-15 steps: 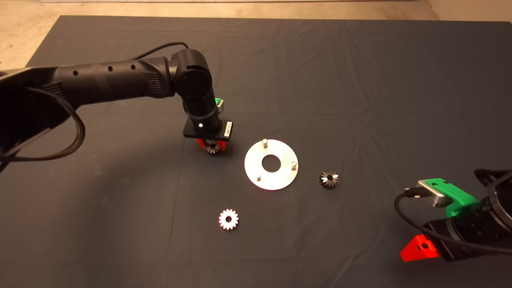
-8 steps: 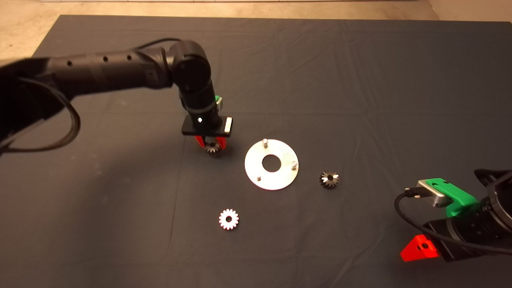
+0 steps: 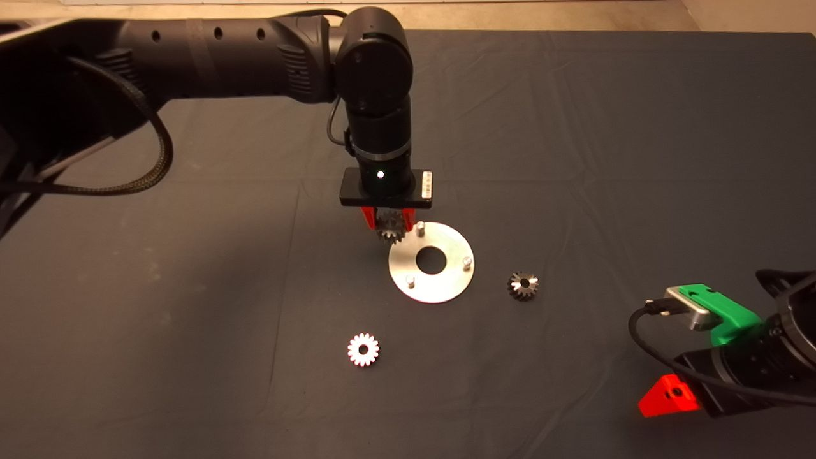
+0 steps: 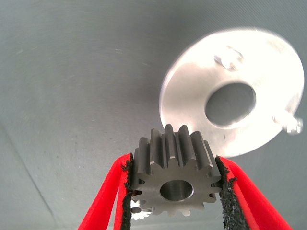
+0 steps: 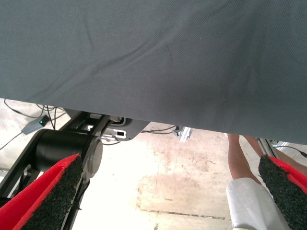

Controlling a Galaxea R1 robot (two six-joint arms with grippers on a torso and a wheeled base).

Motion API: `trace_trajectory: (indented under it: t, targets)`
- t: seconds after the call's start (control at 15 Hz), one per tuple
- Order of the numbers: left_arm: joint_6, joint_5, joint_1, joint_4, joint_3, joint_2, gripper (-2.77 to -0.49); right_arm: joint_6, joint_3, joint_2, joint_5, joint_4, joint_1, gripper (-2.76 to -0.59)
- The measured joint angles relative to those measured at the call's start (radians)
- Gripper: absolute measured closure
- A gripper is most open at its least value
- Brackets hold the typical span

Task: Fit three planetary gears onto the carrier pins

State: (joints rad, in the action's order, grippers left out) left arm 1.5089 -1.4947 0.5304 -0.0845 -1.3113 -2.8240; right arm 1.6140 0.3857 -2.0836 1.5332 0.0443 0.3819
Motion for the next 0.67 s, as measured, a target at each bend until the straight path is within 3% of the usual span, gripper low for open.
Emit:
trace_trajectory:
  t: [0.2, 0.4, 0.53, 0.67]
  targets:
    - [0.039, -0.008, 0.0, -0.002, 0.013, -0.017, -1.0, 0.0, 0.0, 0.0, 0.0, 0.0, 0.0, -2.73]
    - [0.08, 0.013, 0.0, -0.003, 0.013, -0.051, -1.0, 0.0, 0.0, 0.0, 0.0, 0.0, 0.0, -2.73]
    - [0.127, 0.01, 0.0, -0.018, -0.002, -0.081, -1.0, 0.0, 0.0, 0.0, 0.0, 0.0, 0.0, -2.73]
    - [0.134, 0.014, 0.0, -0.039, -0.045, -0.109, -0.99, 0.0, 0.0, 0.0, 0.0, 0.0, 0.0, -2.73]
